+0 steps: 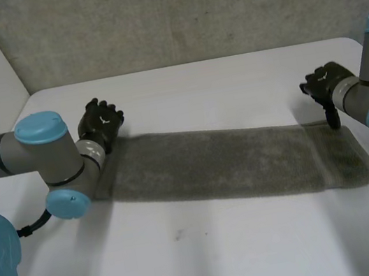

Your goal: Fold the towel.

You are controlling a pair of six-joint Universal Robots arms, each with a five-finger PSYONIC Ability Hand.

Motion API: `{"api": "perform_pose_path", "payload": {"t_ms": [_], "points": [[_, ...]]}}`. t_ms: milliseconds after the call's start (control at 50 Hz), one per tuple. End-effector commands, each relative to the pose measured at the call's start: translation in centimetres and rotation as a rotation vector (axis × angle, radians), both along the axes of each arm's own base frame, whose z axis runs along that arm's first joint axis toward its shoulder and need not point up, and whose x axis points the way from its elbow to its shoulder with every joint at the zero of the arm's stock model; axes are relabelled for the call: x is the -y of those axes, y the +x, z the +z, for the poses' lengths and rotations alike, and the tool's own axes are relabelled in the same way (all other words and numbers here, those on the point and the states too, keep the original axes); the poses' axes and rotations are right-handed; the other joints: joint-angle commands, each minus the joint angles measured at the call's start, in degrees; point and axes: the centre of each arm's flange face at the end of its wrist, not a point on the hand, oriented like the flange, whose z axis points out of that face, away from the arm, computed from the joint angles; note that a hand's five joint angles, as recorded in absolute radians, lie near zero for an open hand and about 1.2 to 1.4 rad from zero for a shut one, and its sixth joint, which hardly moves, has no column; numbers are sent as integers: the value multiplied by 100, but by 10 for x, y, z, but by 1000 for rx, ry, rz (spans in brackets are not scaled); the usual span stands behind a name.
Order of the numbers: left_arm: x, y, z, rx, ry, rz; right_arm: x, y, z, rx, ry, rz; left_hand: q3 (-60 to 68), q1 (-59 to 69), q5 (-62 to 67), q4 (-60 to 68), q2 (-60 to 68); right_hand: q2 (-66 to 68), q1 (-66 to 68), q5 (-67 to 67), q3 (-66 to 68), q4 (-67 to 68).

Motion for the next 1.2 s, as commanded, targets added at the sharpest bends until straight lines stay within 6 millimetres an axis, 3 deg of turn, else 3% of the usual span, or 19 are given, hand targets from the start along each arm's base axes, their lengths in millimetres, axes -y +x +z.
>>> {"api": "perform_pose_path", "payload": {"t_ms": [20, 60, 120, 280, 380, 440, 480, 600, 680, 800, 840, 880, 940, 1000, 1040, 1100, 1140, 1180, 1200], "points": [[6, -1, 15, -19, -49, 31, 14, 1, 21, 76, -113, -65, -805, -861, -807, -796, -731, -497, -570, -360, -501, -547], [2, -3, 32, -31, -73, 44, 10, 0, 39, 130, -134, -80, -805, -861, -807, -796, -731, -497, -570, -360, -501, -547], [-1, -1, 37, -30, -73, 58, 5, -1, 44, 149, -128, -84, -805, -861, -807, -796, -731, -497, -570, -360, -501, -547], [-36, 15, 43, -16, -12, 83, -45, -9, 55, 186, -61, -46, -805, -861, -807, -796, -731, -497, -570, -360, -501, -547], [-68, 28, 43, -88, 62, 97, -100, -15, 43, 205, 4, 11, -805, -861, -807, -796, -731, -497, -570, -360, -501, -547], [-74, 30, 45, -128, 79, 103, -109, -23, 36, 207, 21, -2, -805, -861, -807, -796, -731, -497, -570, -360, -501, -547], [-85, 34, 50, -214, 110, 115, -123, -38, 20, 200, 53, -37, -805, -861, -807, -796, -731, -497, -570, -360, -501, -547], [-96, 42, 60, -394, 168, 150, -141, -49, -12, 218, 96, -40, -800, -857, -802, -792, -726, -155, -228, -19, -159, -205], [-97, 44, 59, -450, 196, 156, -141, -56, -20, 221, 95, -54, -784, -840, -785, -775, -709, 67, -6, 203, 62, 17], [-98, 44, 58, -470, 208, 159, -131, -62, -39, 197, 91, -72, -800, -857, -802, -792, -726, 1813, 1740, 1950, 1809, 1763], [-98, 44, 58, -470, 209, 160, -129, -64, -42, 187, 92, -77, -800, -857, -802, -792, -726, 2791, 2719, 2928, 2787, 2742], [-99, 44, 57, -469, 211, 160, -122, -74, -44, 160, 76, -95, -805, -861, -807, -796, -731, 6483, 6411, 6620, 6479, 6434], [-99, 44, 58, -470, 208, 159, -116, -79, -42, 141, 59, -103, -805, -861, -807, -796, -731, 6503, 6430, 6640, 6499, 6453], [-99, 44, 60, -475, 197, 156, -102, -96, -35, 85, 0, -140, -805, -861, -807, -796, -731, 6503, 6430, 6640, 6499, 6453], [-99, 45, 60, -475, 197, 156, -80, -128, -19, -1, -91, -220, -805, -861, -807, -796, -731, 6503, 6430, 6640, 6499, 6453], [-100, 45, 59, -475, 198, 157, -70, -144, -9, -53, -135, -261, -805, -861, -807, -796, -731, 6503, 6430, 6640, 6499, 6453], [-101, 45, 61, -477, 194, 155, -52, -160, 18, -121, -230, -290, -805, -861, -807, -796, -731, 6503, 6430, 6640, 6499, 6453], [-101, 45, 63, -478, 191, 155, -47, -155, 27, -130, -261, -269, -805, -861, -807, -796, -731, 6503, 6430, 6640, 6499, 6453], [-102, 45, 62, -477, 193, 155, -46, -135, 38, -117, -293, -215, -805, -861, -807, -796, -731, 6503, 6430, 6640, 6499, 6453]]}}
